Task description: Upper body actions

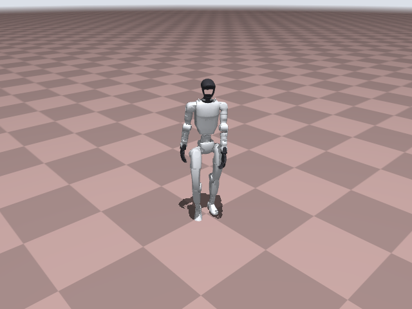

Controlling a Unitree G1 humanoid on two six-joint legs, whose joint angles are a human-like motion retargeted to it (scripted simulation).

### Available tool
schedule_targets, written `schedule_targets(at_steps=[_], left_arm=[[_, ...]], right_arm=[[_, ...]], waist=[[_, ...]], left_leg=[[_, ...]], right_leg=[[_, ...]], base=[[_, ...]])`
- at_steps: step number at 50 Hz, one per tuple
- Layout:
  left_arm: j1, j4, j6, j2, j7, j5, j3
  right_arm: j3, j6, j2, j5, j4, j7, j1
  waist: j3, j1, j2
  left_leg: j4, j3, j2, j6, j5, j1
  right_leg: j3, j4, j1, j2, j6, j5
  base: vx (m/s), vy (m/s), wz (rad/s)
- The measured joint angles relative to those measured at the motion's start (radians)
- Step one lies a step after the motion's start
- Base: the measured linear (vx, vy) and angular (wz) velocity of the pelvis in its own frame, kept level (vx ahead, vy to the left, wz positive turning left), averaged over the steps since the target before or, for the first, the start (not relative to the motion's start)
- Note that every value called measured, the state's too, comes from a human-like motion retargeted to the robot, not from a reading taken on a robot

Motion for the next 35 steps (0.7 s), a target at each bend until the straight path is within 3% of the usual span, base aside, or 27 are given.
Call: schedule_targets(at_steps=[6, 12, 18, 20, 23, 25, 27, 32, 35], left_arm=[[0.044, 0.01, 0.01, -0.01, 0.014, 0.035, 0.012], [0.123, -0.012, 0.047, 0.013, -0.007, 0.092, 0.069], [0.303, -0.024, 0.073, 0.075, -0.022, 0.057, 0.137], [0.38, -0.014, 0.088, 0.101, -0.039, 0.041, 0.139], [0.492, 0.012, 0.107, 0.145, -0.076, 0.038, 0.112], [0.562, 0.021, 0.112, 0.174, -0.102, 0.082, 0.084], [0.618, 0.028, 0.116, 0.196, -0.12, 0.15, 0.055], [0.737, 0.051, 0.135, 0.22, -0.173, 0.275, 0.012], [0.809, 0.051, 0.139, 0.224, -0.231, 0.309, -0.03]], right_arm=[[-0.022, -0.013, -0.017, 0.062, 0.053, -0.021, -0.011], [-0.025, -0.019, -0.037, 0.14, 0.116, -0.049, -0.068], [0.017, -0.022, -0.045, 0.216, 0.129, -0.071, -0.193], [0.027, -0.027, -0.046, 0.232, 0.116, -0.063, -0.23], [0.042, -0.014, -0.045, 0.255, 0.098, -0.035, -0.296], [0.029, -0.003, -0.047, 0.256, 0.078, -0.021, -0.352], [0.017, 0.001, -0.048, 0.272, 0.046, -0.008, -0.409], [0.003, -0.034, -0.056, 0.319, -0.066, -0.01, -0.56], [0.044, -0.059, -0.057, 0.344, -0.136, -0.024, -0.647]], waist=[[-0.006, 0.033, 0.0], [-0.024, 0.113, 0.013], [-0.001, 0.106, 0.031], [0.004, 0.102, 0.023], [-0.001, 0.093, -0.011], [-0.001, 0.099, -0.034], [0.006, 0.129, -0.062], [-0.003, 0.18, -0.086], [-0.009, 0.216, -0.094]], left_leg=[[0.008, -0.004, -0.02, -0.015, -0.011, -0.006], [0.027, 0.049, -0.005, -0.043, -0.034, -0.028], [0.162, 0.07, 0.021, -0.088, -0.083, -0.084], [0.258, 0.076, 0.016, -0.099, -0.063, -0.127], [0.483, 0.084, -0.002, -0.116, 0.099, -0.252], [0.651, 0.098, -0.018, -0.088, 0.242, -0.366], [0.827, 0.144, -0.034, -0.026, 0.315, -0.498], [1.25, 0.291, 0.02, 0.045, 0.197, -0.82], [1.434, 0.353, 0.021, 0.043, 0.153, -0.989]], right_leg=[[-0.105, -0.325, 0.166, 0.045, 0.031, -0.141], [-0.106, -0.438, 0.171, 0.069, 0.015, -0.129], [-0.059, -0.427, 0.164, 0.071, -0.023, -0.146], [-0.045, -0.429, 0.171, 0.06, -0.033, -0.149], [-0.038, -0.423, 0.176, 0.018, -0.04, -0.153], [-0.044, -0.414, 0.172, -0.014, -0.043, -0.157], [-0.037, -0.394, 0.163, -0.048, -0.047, -0.162], [-0.053, -0.368, 0.137, -0.072, -0.071, -0.174], [-0.05, -0.374, 0.128, -0.056, -0.099, -0.171]], base=[[0.06, -0.12, 0.08], [0.06, -0.2, -0.38], [0.03, -0.18, -0.07], [0.1, -0.17, 0.08], [0.06, -0.21, 0.27], [-0.04, -0.16, 0.27], [-0.05, -0.15, -0.05], [-0.01, -0.1, 0.14], [0.03, -0.07, -0.22]])
